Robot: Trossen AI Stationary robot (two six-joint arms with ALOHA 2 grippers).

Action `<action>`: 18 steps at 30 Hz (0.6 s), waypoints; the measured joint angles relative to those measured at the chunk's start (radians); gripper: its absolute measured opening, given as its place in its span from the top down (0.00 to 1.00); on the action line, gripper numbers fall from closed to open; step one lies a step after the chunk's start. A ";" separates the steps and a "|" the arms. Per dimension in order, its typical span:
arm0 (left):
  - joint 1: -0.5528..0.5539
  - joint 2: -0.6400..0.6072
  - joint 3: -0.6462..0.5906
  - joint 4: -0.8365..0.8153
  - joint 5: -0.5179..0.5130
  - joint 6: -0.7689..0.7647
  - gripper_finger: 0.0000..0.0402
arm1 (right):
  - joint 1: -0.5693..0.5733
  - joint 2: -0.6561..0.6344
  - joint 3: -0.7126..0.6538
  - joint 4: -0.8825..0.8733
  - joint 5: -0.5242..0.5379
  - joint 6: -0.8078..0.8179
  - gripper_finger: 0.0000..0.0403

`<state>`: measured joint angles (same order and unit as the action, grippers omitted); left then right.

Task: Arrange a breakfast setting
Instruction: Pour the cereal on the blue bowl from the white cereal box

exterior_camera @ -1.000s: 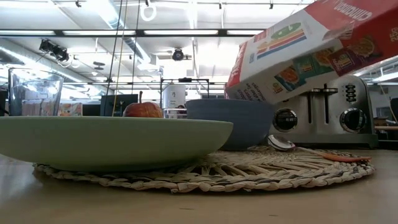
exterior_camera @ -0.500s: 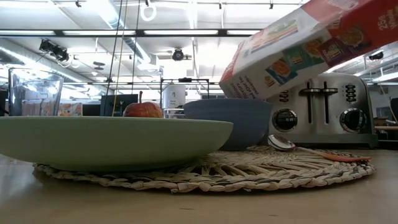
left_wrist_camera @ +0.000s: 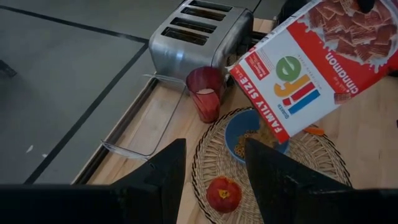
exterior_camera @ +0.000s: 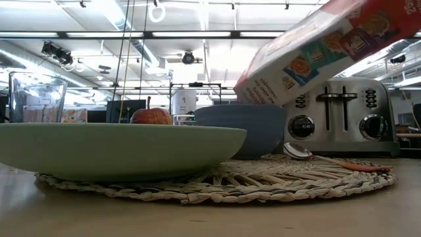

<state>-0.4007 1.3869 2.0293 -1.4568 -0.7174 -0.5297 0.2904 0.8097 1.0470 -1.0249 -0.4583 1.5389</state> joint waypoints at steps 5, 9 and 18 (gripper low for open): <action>-0.001 0.000 0.000 0.000 0.000 0.001 0.57 | 0.000 0.000 0.000 0.000 0.019 0.005 0.47; -0.001 0.000 0.000 -0.001 0.005 0.001 0.57 | 0.000 0.000 0.000 0.000 0.021 0.002 0.47; -0.001 -0.001 0.000 0.000 0.015 0.000 0.57 | 0.000 -0.019 0.000 -0.064 0.073 -0.055 0.47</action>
<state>-0.4015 1.3861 2.0293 -1.4570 -0.7025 -0.5293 0.2901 0.7903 1.0470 -1.0885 -0.3851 1.4841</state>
